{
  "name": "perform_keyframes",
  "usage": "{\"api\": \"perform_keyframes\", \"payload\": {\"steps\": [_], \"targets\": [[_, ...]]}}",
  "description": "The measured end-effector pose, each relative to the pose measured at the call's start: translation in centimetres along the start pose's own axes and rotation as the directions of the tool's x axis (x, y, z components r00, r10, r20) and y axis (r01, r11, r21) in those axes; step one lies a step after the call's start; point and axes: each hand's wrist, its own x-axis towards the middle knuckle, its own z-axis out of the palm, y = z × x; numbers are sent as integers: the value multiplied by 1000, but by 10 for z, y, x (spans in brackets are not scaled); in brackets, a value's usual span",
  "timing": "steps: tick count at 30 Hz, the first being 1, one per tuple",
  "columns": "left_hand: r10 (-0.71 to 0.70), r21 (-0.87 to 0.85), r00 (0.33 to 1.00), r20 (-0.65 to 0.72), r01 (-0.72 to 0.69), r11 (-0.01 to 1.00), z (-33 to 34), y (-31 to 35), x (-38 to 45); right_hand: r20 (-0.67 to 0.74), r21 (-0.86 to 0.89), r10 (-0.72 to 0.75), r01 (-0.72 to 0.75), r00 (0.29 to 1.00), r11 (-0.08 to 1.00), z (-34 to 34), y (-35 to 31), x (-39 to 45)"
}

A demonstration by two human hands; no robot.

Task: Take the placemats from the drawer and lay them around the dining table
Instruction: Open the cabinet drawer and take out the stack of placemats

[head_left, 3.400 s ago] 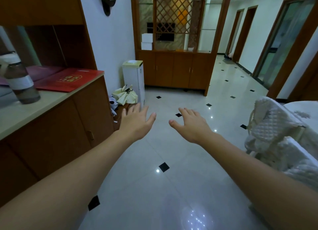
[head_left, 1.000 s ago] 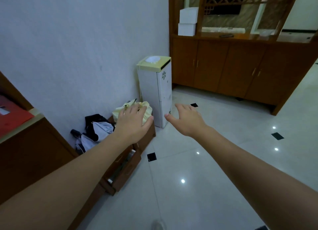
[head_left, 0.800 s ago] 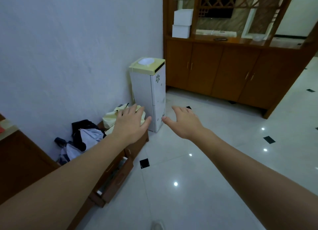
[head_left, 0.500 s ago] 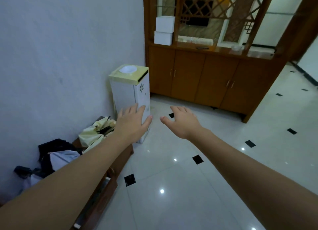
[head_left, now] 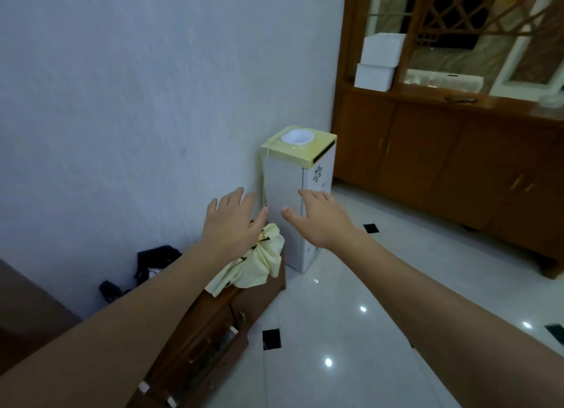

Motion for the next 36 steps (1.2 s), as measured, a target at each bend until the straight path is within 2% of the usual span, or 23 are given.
{"api": "perform_keyframes", "payload": {"steps": [4,8,20,28,36], "targets": [[-134,10,990,-38,134,991,-8,-21,13,57,40,-153,151,987,988,6,-18,49],[-257,89,964,-67,262,961,-15,-46,21,82,96,-311,303,947,948,17,-46,90],[-577,174,807,-125,590,788,-45,-133,-52,209,167,-621,598,755,784,75,-170,112],[-664,104,735,-137,678,728,-60,-194,-92,241,173,-677,656,696,735,100,-241,97],[-671,13,733,-112,677,736,-50,-236,-114,290,142,-670,662,684,736,128,-276,85]]}}
